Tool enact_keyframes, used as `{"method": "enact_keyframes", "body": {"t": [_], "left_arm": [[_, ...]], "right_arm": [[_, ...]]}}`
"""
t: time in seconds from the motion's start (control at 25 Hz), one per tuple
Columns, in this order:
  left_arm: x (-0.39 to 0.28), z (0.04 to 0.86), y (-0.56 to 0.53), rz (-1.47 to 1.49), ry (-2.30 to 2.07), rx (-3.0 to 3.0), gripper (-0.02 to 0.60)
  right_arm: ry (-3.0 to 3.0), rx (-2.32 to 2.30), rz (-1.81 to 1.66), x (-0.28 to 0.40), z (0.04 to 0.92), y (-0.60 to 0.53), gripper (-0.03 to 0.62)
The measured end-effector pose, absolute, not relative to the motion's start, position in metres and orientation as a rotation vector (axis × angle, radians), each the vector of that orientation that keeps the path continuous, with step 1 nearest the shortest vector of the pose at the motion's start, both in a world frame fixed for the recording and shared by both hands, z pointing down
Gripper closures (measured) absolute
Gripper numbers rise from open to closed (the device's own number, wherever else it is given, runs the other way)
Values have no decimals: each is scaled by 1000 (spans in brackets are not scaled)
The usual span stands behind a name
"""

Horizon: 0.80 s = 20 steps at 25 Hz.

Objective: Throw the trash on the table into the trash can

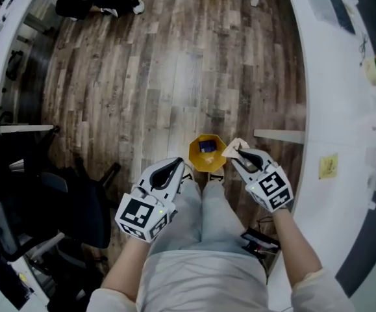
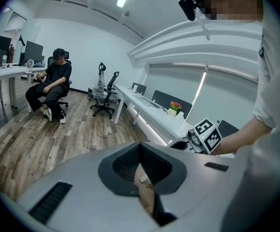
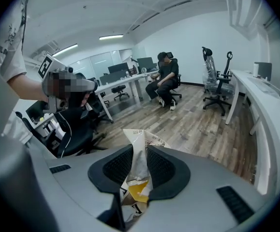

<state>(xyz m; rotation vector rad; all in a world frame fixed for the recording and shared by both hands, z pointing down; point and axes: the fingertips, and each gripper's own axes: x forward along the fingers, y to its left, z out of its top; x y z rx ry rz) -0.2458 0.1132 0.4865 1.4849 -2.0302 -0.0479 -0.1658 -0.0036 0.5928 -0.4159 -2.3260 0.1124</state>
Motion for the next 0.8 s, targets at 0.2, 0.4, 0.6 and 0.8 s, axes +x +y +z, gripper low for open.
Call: {"method": "enact_keyframes", "body": {"t": [0.2,0.4,0.6,0.8], "left_arm": [[-255,535,112,-33,-2020,1460,581],[-246,603,113,47,-1959,1433,581],[-240,668,112,52,-1934,1410,581],[-227,726,116,28,-1882,1403,581]], "right_arm": [[-2291,-451,73,-170,644,-2,487],[-2237,-491,75,-163,716,12,487],[-2180,-543,82,-158,796,30,484],[-2146,-547,104,-156,871,45,482]]}}
